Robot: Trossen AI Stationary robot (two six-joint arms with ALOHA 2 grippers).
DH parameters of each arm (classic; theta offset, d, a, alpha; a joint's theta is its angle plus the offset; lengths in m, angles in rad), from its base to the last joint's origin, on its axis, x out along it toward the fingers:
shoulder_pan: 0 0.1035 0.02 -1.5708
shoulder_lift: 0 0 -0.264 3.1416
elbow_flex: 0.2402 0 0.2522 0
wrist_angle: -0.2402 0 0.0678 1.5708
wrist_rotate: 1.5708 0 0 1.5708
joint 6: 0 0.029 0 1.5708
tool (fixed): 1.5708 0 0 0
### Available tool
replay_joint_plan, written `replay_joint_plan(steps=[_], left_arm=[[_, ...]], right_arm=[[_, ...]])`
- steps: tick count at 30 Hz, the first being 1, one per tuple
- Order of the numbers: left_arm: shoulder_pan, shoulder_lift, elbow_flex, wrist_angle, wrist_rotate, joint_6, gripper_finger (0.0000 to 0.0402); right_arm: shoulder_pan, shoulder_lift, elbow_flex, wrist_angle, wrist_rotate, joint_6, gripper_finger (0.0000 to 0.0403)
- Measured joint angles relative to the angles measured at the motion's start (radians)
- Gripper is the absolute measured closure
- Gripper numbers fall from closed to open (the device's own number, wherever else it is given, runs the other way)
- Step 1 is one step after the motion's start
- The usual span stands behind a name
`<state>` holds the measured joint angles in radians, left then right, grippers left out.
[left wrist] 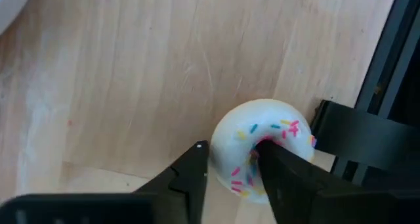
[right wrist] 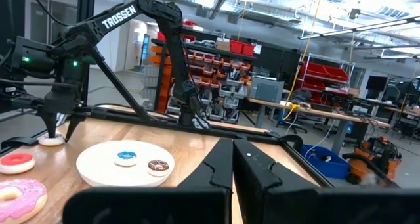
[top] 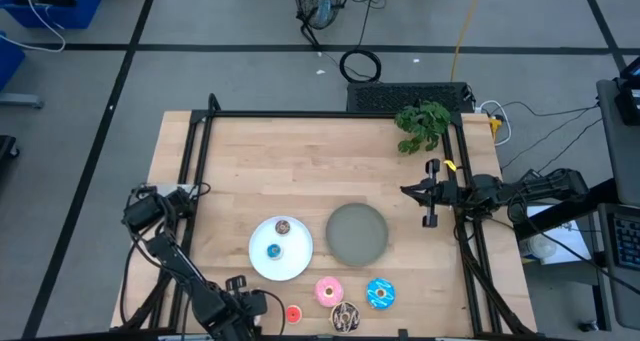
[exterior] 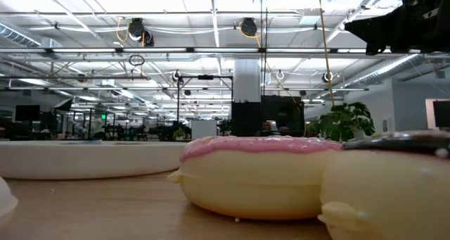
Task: Pick & Place donuts
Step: Put the small white donut on the white plate
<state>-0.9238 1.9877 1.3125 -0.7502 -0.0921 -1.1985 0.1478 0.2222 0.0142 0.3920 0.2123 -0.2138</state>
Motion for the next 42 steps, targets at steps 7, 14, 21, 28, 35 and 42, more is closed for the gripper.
replay_joint_plan(steps=[7,14,21,28,35,42], left_arm=[[0.027,0.000,0.000,-0.002,0.022,-0.003,0.0376],[0.027,-0.006,-0.001,-0.012,-0.006,0.070,0.0384],[0.023,-0.108,0.001,-0.131,-0.118,0.115,0.0386],[0.002,-0.309,0.002,-0.342,-0.256,0.111,0.0395],[-0.017,-0.443,0.002,-0.501,-0.443,0.103,0.0389],[0.033,-0.450,0.003,-0.509,-0.441,0.153,0.0382]], right_arm=[[0.000,0.000,0.000,0.000,0.000,0.000,0.0403],[0.000,0.000,0.000,0.000,-0.003,0.021,0.0403],[0.000,0.000,0.000,0.000,-0.003,0.071,0.0403],[0.000,0.000,0.000,0.000,-0.004,0.078,0.0403],[0.000,0.000,0.000,-0.010,-0.004,0.088,0.0403],[0.000,0.001,0.000,-0.025,-0.004,0.098,0.0403]])
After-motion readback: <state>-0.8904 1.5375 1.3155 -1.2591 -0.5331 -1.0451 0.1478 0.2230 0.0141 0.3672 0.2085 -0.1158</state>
